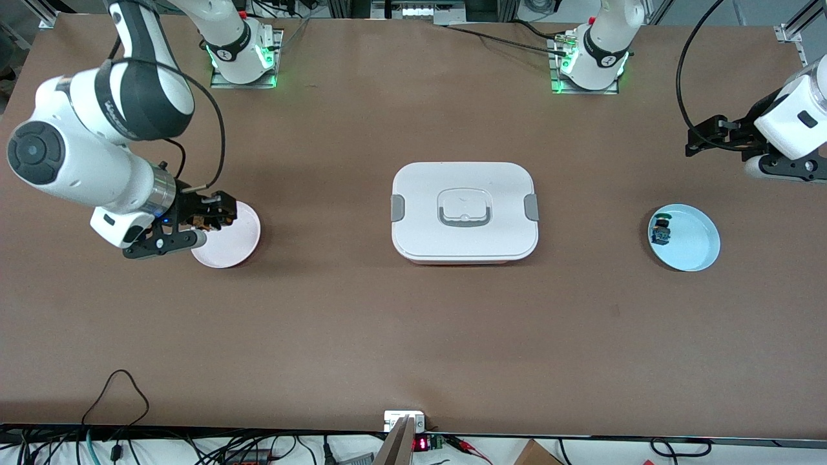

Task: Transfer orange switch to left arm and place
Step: 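Lift the switch over the box with the right gripper while the left gripper approaches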

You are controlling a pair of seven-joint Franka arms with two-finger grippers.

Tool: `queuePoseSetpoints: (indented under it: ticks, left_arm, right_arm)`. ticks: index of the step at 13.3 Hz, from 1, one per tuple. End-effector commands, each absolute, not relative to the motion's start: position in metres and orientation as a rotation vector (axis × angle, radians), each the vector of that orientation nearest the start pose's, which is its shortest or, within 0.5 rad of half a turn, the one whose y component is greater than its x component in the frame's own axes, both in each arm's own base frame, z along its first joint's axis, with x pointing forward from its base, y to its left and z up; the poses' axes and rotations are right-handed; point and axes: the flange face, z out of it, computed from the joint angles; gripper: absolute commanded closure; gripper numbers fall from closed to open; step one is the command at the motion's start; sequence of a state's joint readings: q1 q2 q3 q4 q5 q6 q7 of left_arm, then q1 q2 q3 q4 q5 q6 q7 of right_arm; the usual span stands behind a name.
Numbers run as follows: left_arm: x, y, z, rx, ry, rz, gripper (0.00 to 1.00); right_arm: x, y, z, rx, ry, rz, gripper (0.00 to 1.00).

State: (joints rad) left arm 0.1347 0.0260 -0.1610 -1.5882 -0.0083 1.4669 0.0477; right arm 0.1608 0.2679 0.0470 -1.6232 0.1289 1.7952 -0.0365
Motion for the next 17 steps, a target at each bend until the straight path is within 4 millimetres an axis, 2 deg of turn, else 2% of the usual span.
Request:
queuePoseSetpoints:
  ticks: [1, 4, 5, 6, 7, 8, 9, 11, 13, 14, 17]
  left_arm:
    - [0.55, -0.014, 0.601, -3.127, 0.115, 0.221, 0.0]
    - [0.555, -0.015, 0.599, -3.134, 0.139, 0.197, 0.0]
    - [0.557, -0.015, 0.604, -3.134, 0.139, 0.178, 0.0]
    - [0.56, -0.012, 0.612, -3.143, 0.131, 0.149, 0.0]
    - [0.56, -0.013, 0.616, -3.144, 0.128, 0.134, 0.0]
    - [0.561, -0.006, 0.615, -3.155, 0.117, 0.136, 0.0]
    - [0.567, 0.0, 0.603, -3.188, 0.096, 0.175, 0.0]
    - [0.565, 0.035, 0.592, -3.367, 0.027, 0.267, 0.0]
    - [0.559, 0.032, 0.575, -3.589, 0.01, 0.525, 0.0]
    - [0.561, 0.042, 0.564, -3.686, -0.027, 0.617, 0.0]
    - [0.581, 0.018, 0.526, -3.988, -0.016, 0.92, 0.0]
  right_arm:
    - [0.608, 0.157, 0.492, -2.921, -0.439, 0.13, 0.89]
    - [0.598, 0.188, 0.507, -2.774, -0.64, 0.068, 0.91]
    - [0.596, 0.195, 0.511, -2.707, -0.678, 0.052, 0.91]
    - [0.592, 0.209, 0.514, -2.617, -0.761, 0.031, 0.91]
    - [0.59, 0.215, 0.516, -2.544, -0.868, -0.002, 0.91]
    - [0.588, 0.222, 0.517, -2.483, -0.953, -0.028, 0.91]
    - [0.586, 0.229, 0.519, -2.418, -0.996, -0.055, 0.91]
    - [0.583, 0.242, 0.524, -2.283, -1.069, -0.115, 0.91]
    - [0.582, 0.258, 0.525, -2.163, -1.19, -0.206, 0.91]
    - [0.583, 0.268, 0.526, -2.087, -1.257, -0.292, 0.91]
    - [0.585, 0.299, 0.514, -1.858, -1.312, -0.447, 0.91]
